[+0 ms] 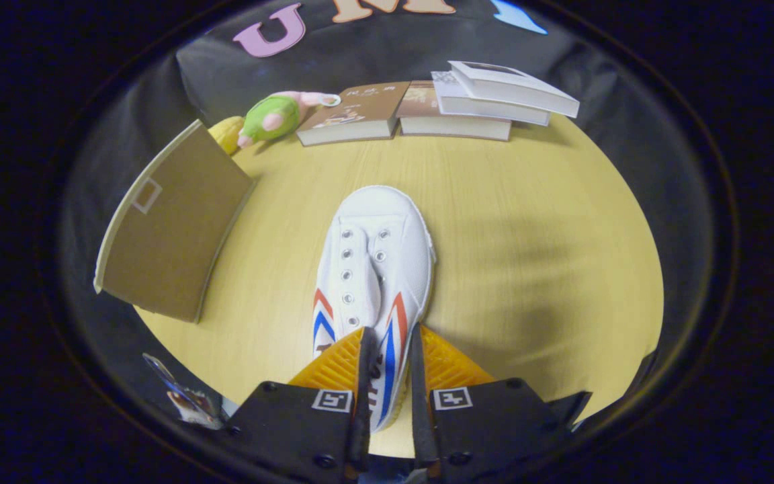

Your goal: Open the storage box then place both shoes into the box .Put the left shoe in first, then the right shoe, with the right side of both shoes facing outward in a uniform manner.

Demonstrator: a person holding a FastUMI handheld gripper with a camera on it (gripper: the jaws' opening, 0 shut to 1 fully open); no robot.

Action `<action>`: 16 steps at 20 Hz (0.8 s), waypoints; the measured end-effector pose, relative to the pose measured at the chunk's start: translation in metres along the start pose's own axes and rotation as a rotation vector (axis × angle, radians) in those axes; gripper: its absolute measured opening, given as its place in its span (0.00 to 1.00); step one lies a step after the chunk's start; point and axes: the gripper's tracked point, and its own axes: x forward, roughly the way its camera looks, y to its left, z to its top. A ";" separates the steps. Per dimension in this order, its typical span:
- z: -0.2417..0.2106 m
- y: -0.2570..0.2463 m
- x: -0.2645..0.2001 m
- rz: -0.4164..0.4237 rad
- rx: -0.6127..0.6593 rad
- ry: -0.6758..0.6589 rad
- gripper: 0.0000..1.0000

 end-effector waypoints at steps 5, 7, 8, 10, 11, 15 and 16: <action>0.007 -0.003 -0.007 0.048 0.156 -0.061 0.17; 0.004 0.003 -0.005 0.114 0.240 -0.066 0.05; 0.003 0.006 -0.003 0.138 0.275 -0.057 0.05; 0.002 0.017 -0.004 0.189 0.321 -0.047 0.05; 0.005 0.023 -0.005 0.219 0.343 -0.046 0.05; 0.027 0.060 -0.028 0.352 0.424 -0.058 0.05; 0.035 0.068 -0.037 0.381 0.434 -0.070 0.05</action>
